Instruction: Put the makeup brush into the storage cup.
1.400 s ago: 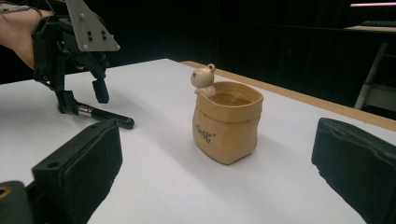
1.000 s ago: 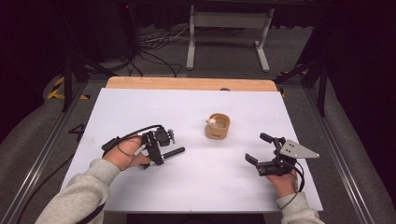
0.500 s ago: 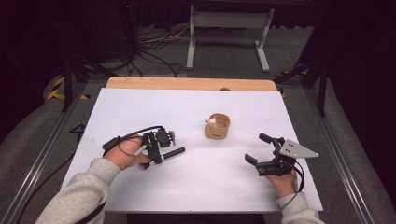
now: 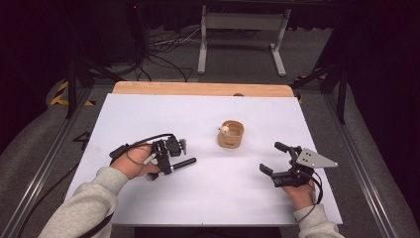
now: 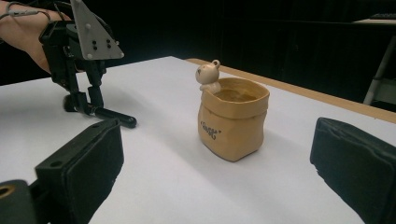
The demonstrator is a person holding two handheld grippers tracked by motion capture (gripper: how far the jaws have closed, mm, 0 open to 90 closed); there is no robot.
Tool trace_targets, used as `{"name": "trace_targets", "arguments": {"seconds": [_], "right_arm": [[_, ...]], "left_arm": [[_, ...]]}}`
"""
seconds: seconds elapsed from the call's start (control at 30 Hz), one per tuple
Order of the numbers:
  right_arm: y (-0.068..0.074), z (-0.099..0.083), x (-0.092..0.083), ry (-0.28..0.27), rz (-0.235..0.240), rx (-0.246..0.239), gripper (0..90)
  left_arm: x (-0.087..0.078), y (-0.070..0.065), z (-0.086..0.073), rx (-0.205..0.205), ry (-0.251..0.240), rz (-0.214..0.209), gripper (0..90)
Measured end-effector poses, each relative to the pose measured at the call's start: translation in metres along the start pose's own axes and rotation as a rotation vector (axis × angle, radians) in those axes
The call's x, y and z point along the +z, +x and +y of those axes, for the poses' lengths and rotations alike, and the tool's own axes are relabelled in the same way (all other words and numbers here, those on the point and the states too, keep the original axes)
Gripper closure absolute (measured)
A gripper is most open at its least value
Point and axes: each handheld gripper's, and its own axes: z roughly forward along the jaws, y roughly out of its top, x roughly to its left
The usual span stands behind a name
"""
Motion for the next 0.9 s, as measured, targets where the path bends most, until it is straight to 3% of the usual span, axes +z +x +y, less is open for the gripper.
{"name": "trace_targets", "arguments": {"seconds": [0.23,0.5,0.6,0.63,0.9], "right_arm": [[0.005,0.004,0.002,0.006,0.019,-0.017,4.0],[0.013,0.008,0.007,0.017,0.052,-0.044,4.5],[0.020,0.013,0.011,0.018,0.079,-0.068,4.7],[0.021,0.013,0.011,0.017,0.082,-0.071,4.7],[0.030,0.020,0.016,0.022,0.130,-0.094,8.2]], "left_arm": [[-0.008,-0.005,0.001,0.033,-0.014,0.013,70.6],[-0.029,-0.018,0.007,0.106,-0.048,0.045,70.7],[-0.040,-0.025,0.010,0.132,-0.077,0.045,70.6],[-0.046,-0.028,0.012,0.159,-0.085,0.043,70.6],[-0.062,-0.052,0.021,0.231,-0.113,0.041,70.7]]}}
